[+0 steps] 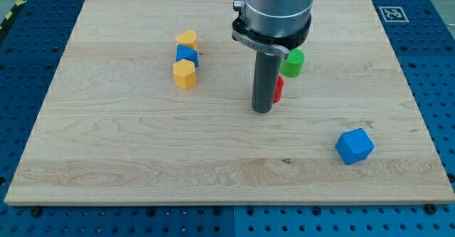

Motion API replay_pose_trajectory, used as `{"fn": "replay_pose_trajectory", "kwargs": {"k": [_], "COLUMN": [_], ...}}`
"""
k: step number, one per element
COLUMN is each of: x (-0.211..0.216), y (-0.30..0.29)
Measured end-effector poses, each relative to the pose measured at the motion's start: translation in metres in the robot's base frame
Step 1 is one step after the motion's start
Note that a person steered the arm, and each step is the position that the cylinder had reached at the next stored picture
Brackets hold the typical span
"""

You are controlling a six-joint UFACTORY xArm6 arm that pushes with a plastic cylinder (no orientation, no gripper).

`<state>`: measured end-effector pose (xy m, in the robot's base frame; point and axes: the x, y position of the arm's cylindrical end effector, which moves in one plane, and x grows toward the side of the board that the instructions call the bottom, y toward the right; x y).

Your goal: Place the red circle below the green circle

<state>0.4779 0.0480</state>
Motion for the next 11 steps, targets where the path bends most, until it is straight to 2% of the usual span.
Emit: {"fn": "replay_pose_trajectory", "kwargs": {"k": [2,3,8,11], "x": [-0.015,-0.037,-0.027,-0.022], "y": [-0.036,-0.036,0.018,0.014]}}
